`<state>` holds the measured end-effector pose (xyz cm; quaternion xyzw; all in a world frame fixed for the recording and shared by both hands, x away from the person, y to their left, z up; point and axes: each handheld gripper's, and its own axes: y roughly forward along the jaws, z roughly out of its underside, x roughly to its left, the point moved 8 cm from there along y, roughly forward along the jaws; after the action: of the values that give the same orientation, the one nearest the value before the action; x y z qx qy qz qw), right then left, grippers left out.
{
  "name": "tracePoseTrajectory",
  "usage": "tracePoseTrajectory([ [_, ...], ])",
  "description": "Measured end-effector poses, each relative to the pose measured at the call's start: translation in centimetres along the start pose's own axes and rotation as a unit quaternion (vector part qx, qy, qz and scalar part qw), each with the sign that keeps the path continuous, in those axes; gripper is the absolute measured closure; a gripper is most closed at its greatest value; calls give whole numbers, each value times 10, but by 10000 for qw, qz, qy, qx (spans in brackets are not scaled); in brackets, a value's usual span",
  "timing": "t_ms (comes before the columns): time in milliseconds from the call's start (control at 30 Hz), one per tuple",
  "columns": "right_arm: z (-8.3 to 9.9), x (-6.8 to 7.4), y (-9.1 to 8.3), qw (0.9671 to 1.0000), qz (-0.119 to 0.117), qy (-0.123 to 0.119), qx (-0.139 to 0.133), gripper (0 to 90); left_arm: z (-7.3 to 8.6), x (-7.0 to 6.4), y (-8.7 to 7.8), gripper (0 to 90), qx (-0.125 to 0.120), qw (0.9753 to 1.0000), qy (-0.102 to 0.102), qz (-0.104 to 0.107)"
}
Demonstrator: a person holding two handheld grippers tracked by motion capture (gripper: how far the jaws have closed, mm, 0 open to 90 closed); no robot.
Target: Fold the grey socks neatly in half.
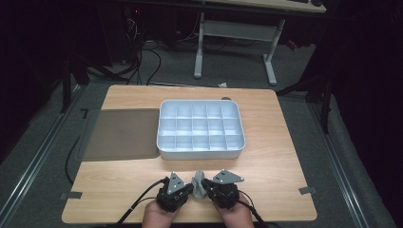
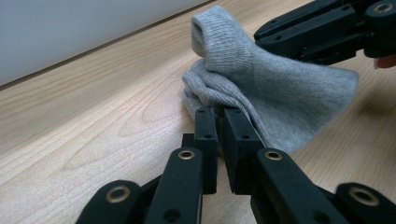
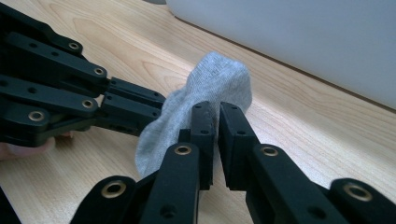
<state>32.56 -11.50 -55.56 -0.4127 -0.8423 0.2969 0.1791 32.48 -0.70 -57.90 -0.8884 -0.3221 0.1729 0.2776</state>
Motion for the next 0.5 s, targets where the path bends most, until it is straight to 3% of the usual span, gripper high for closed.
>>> tracePoseTrajectory([
  [500, -2, 11, -3, 9999, -141, -47, -35, 847, 1, -4, 2, 851, 68, 9999, 116, -22],
])
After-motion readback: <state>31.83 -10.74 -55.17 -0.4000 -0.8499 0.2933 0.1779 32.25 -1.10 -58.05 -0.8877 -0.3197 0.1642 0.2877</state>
